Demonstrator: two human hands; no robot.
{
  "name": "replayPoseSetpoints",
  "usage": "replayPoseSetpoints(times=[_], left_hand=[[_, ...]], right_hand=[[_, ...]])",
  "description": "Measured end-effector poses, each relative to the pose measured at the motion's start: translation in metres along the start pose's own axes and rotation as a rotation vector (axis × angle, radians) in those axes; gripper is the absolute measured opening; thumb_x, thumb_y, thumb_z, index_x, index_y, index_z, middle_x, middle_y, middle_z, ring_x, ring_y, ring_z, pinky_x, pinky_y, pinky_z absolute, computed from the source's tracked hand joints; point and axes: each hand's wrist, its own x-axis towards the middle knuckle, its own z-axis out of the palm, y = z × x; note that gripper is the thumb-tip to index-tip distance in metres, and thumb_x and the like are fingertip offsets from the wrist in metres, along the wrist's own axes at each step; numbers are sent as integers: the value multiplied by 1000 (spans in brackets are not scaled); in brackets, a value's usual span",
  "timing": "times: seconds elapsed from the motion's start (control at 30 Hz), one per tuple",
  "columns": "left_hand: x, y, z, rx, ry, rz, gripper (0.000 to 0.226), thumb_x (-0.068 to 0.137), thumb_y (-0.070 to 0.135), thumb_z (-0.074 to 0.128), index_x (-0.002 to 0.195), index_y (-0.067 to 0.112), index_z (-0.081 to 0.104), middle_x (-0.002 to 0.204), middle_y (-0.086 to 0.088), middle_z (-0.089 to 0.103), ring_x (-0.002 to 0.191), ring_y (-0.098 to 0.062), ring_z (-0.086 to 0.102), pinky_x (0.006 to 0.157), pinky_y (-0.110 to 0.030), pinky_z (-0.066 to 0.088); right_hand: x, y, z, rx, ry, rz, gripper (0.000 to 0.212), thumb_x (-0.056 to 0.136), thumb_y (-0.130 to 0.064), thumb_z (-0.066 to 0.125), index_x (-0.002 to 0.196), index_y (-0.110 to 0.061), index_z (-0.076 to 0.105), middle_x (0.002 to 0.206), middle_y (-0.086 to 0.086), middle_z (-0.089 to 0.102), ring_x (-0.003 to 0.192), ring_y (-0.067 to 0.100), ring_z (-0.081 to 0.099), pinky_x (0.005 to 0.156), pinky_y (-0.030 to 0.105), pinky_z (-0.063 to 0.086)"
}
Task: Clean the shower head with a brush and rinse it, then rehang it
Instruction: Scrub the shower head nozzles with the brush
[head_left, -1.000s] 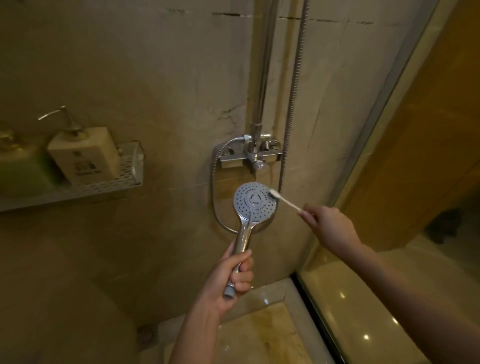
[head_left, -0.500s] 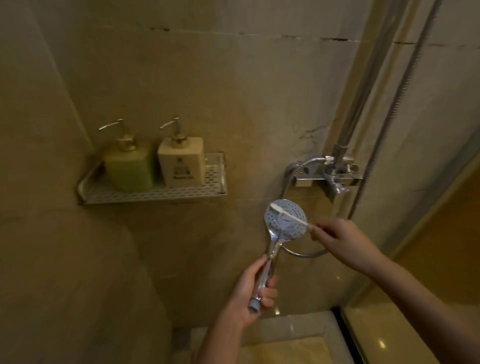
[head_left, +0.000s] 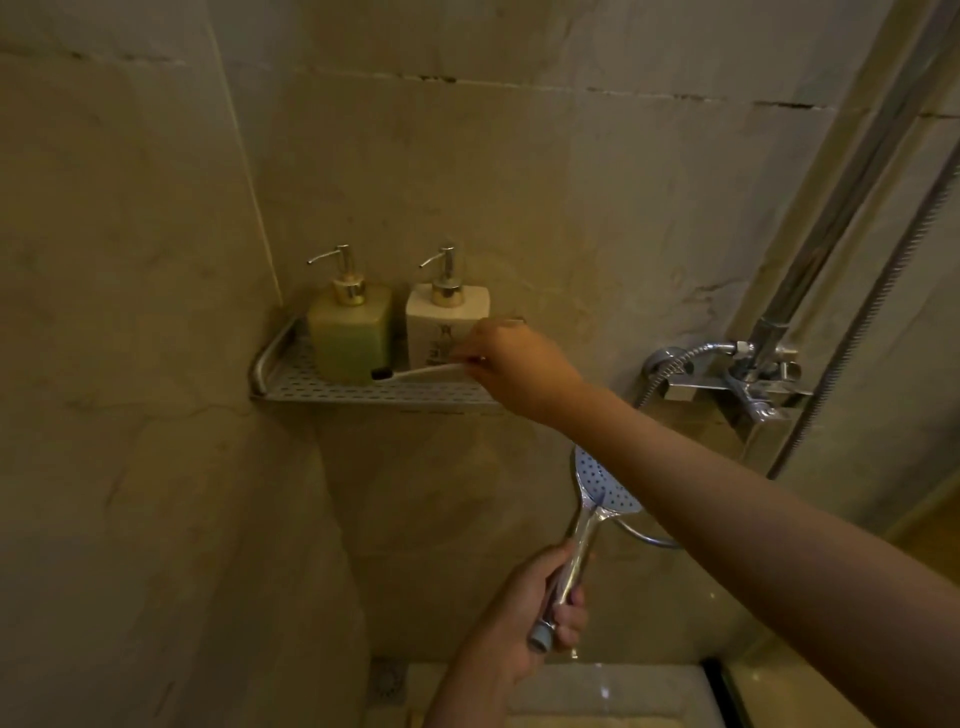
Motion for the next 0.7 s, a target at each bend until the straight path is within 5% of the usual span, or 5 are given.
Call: replayPoseSetpoints(times=[0.37,0.7], left_hand=[[3,11,-25,-33,2,-18,24,92,35,43,87,15,55,44,4,45,29,-3,32,31,-12,23],[16,13,-24,21,-6,-36,25,93,35,43,95,12,53,45,3,44,29,-4,30,31,-12,23]], right_hand=[[13,-6,32,-157,-11,-82,17,93,-23,53,103,-24,66,106,6,67,96,27,64,76,44,56],[7,-2,47,-191,243,-199,15,71,-12,78,83,-19,73,78,4,74,79,30,67,57,38,55]])
